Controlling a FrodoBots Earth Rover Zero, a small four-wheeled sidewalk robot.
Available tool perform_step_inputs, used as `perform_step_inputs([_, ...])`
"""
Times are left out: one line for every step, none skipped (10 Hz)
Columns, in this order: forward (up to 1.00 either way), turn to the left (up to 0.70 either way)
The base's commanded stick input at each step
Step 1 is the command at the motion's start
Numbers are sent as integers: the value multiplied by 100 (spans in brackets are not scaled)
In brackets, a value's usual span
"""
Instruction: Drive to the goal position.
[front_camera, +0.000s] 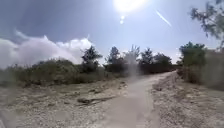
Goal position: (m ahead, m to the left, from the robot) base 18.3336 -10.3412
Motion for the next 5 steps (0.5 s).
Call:
perform_step_inputs([45, 2])
perform_step_inputs([45, 2])
perform_step_inputs([45, 2])
perform_step_inputs([45, 2])
perform_step_inputs([45, 2])
